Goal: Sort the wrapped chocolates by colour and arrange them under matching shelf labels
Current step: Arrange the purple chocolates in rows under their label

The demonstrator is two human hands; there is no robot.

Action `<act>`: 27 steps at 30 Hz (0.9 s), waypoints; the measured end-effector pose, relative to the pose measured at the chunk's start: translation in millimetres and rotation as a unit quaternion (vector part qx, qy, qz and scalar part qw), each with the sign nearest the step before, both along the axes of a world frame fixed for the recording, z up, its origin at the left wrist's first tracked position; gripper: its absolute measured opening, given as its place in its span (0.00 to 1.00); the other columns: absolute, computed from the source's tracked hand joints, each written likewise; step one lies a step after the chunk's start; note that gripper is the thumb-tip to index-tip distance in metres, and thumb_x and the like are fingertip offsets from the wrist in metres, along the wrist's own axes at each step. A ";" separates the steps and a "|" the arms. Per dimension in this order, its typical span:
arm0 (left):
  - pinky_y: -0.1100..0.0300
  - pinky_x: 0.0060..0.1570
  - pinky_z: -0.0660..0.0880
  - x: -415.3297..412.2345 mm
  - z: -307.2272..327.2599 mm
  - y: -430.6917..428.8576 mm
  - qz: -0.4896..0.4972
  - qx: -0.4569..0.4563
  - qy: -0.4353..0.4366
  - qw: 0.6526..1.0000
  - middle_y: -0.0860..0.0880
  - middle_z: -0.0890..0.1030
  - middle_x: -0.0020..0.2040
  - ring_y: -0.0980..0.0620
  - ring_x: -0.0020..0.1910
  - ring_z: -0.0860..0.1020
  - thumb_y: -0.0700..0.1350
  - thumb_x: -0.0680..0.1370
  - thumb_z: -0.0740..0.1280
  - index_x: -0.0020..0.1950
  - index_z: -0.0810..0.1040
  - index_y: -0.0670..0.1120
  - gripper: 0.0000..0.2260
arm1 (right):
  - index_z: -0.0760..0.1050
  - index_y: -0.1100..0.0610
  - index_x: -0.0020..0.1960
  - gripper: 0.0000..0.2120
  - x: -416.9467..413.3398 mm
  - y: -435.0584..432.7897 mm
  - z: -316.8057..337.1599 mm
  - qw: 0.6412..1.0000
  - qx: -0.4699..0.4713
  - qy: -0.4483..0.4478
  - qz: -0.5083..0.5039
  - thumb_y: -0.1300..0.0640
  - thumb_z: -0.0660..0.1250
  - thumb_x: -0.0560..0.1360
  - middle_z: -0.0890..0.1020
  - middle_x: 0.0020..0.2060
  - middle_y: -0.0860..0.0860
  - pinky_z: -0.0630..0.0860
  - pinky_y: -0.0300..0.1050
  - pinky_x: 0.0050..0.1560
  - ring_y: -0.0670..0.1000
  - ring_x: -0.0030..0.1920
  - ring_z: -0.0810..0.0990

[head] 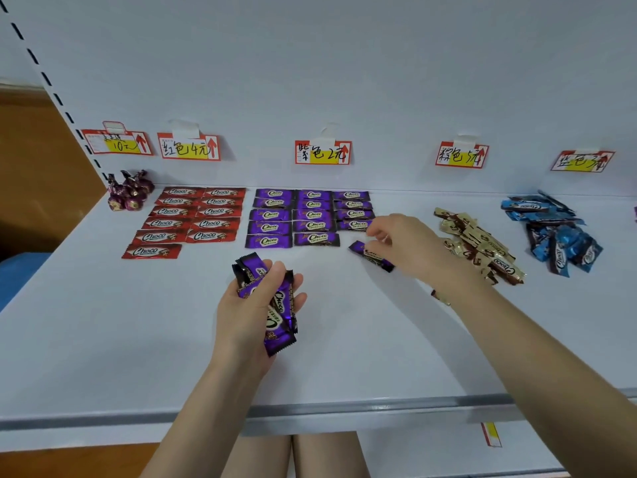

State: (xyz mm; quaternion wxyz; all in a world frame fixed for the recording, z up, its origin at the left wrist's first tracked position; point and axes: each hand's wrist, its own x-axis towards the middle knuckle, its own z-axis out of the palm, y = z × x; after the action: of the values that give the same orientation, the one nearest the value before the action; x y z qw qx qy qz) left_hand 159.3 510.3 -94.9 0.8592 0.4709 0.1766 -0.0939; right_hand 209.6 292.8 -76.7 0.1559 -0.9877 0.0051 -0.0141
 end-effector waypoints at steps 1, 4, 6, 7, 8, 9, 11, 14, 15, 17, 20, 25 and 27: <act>0.62 0.31 0.78 0.5 -0.7 1.2 0.003 0.001 0.001 1.000 0.42 0.83 0.49 0.50 0.41 0.84 0.43 0.73 0.70 0.59 0.75 0.41 0.15 | 0.76 0.55 0.56 0.11 -8.0 3.1 -3.9 1.000 -0.003 -0.018 -0.010 0.53 0.62 0.77 0.77 0.50 0.54 0.72 0.46 0.48 0.55 0.51 0.76; 0.63 0.30 0.78 1.7 -2.0 4.3 0.008 0.004 0.004 1.000 0.42 0.83 0.49 0.50 0.41 0.84 0.43 0.73 0.70 0.58 0.76 0.41 0.15 | 0.75 0.53 0.54 0.12 -29.9 13.8 -19.3 0.998 -0.052 -0.038 -0.009 0.50 0.57 0.78 0.73 0.47 0.51 0.68 0.44 0.42 0.54 0.53 0.72; 0.63 0.30 0.78 1.9 -3.0 5.6 0.008 0.007 0.004 1.000 0.42 0.83 0.49 0.50 0.41 0.84 0.43 0.73 0.70 0.59 0.76 0.41 0.15 | 0.73 0.53 0.60 0.14 -34.7 17.3 -27.0 0.995 -0.089 -0.047 -0.010 0.51 0.54 0.79 0.74 0.53 0.51 0.69 0.44 0.45 0.53 0.57 0.69; 0.63 0.30 0.78 1.8 -3.4 6.0 0.009 0.007 0.002 1.000 0.41 0.83 0.49 0.50 0.41 0.84 0.43 0.73 0.70 0.59 0.75 0.41 0.16 | 0.72 0.53 0.62 0.15 -33.9 17.4 -28.8 0.994 -0.096 -0.053 -0.010 0.51 0.53 0.79 0.73 0.56 0.51 0.69 0.44 0.46 0.53 0.58 0.69; 0.63 0.31 0.78 1.5 -3.6 6.4 0.009 0.006 0.000 1.000 0.41 0.83 0.49 0.50 0.41 0.84 0.43 0.73 0.70 0.59 0.75 0.41 0.16 | 0.71 0.53 0.63 0.16 -31.2 16.7 -29.8 0.994 -0.096 -0.058 -0.008 0.52 0.53 0.80 0.73 0.58 0.51 0.69 0.44 0.47 0.53 0.58 0.69; 0.63 0.31 0.78 1.1 -3.7 6.6 0.009 0.006 -0.002 1.000 0.41 0.83 0.50 0.51 0.41 0.84 0.43 0.73 0.70 0.59 0.75 0.41 0.16 | 0.71 0.54 0.64 0.16 -27.7 16.0 -30.5 0.994 -0.095 -0.062 -0.003 0.52 0.53 0.80 0.73 0.59 0.51 0.68 0.45 0.49 0.53 0.59 0.69; 0.63 0.31 0.78 0.2 -3.9 7.0 0.006 0.005 -0.007 1.000 0.41 0.83 0.50 0.50 0.42 0.84 0.43 0.74 0.70 0.59 0.75 0.41 0.16 | 0.70 0.55 0.64 0.16 -20.8 14.8 -32.2 0.993 -0.092 -0.069 0.009 0.52 0.53 0.80 0.73 0.60 0.51 0.67 0.46 0.51 0.53 0.59 0.69; 0.62 0.31 0.78 -0.9 -4.2 7.6 0.001 0.004 -0.016 1.000 0.40 0.83 0.51 0.50 0.42 0.84 0.43 0.73 0.70 0.60 0.75 0.40 0.16 | 0.72 0.56 0.63 0.15 -17.8 17.0 -36.6 0.993 -0.066 -0.093 0.004 0.54 0.56 0.79 0.75 0.60 0.51 0.64 0.44 0.53 0.54 0.59 0.70; 0.62 0.32 0.78 -1.1 -4.3 7.7 0.000 0.004 -0.019 1.000 0.40 0.82 0.51 0.50 0.42 0.84 0.43 0.73 0.70 0.60 0.75 0.40 0.17 | 0.73 0.57 0.63 0.15 -18.6 18.4 -38.3 0.993 -0.050 -0.106 -0.002 0.55 0.57 0.79 0.76 0.60 0.52 0.64 0.44 0.54 0.55 0.59 0.71; 0.62 0.32 0.78 -1.4 -4.4 8.0 -0.004 0.002 -0.022 1.000 0.40 0.82 0.51 0.50 0.42 0.84 0.43 0.73 0.69 0.61 0.75 0.40 0.17 | 0.74 0.59 0.63 0.15 -21.1 20.6 -40.7 0.991 -0.020 -0.133 -0.014 0.57 0.59 0.78 0.77 0.60 0.54 0.64 0.45 0.57 0.56 0.59 0.72; 0.62 0.33 0.78 -1.4 -5.2 8.5 -0.007 -0.001 -0.026 1.000 0.39 0.82 0.52 0.50 0.42 0.84 0.43 0.73 0.69 0.60 0.75 0.40 0.17 | 0.74 0.60 0.62 0.15 -22.6 21.8 -41.6 0.990 -0.007 -0.141 -0.020 0.58 0.60 0.77 0.77 0.60 0.55 0.65 0.45 0.58 0.56 0.59 0.73; 0.62 0.32 0.78 -1.7 -6.1 8.5 -0.007 -0.002 -0.026 1.000 0.40 0.83 0.50 0.50 0.42 0.84 0.43 0.74 0.69 0.59 0.76 0.41 0.15 | 0.75 0.60 0.62 0.15 -21.3 22.4 -42.4 0.991 0.008 -0.136 -0.011 0.57 0.60 0.78 0.77 0.60 0.54 0.66 0.46 0.58 0.55 0.59 0.73; 0.62 0.32 0.78 -1.8 -6.7 8.6 -0.007 -0.003 -0.026 1.000 0.40 0.83 0.50 0.50 0.42 0.84 0.42 0.74 0.70 0.58 0.76 0.42 0.14 | 0.75 0.60 0.61 0.14 -21.0 22.5 -43.2 0.991 0.013 -0.134 -0.010 0.57 0.60 0.77 0.77 0.60 0.54 0.67 0.48 0.58 0.55 0.60 0.73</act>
State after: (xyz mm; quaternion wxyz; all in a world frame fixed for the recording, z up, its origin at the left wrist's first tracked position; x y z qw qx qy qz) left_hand 157.6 518.8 -101.6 0.8642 0.4719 0.1508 -0.0878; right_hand 188.6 315.3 -120.0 0.1676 -0.9747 -0.0055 -0.1476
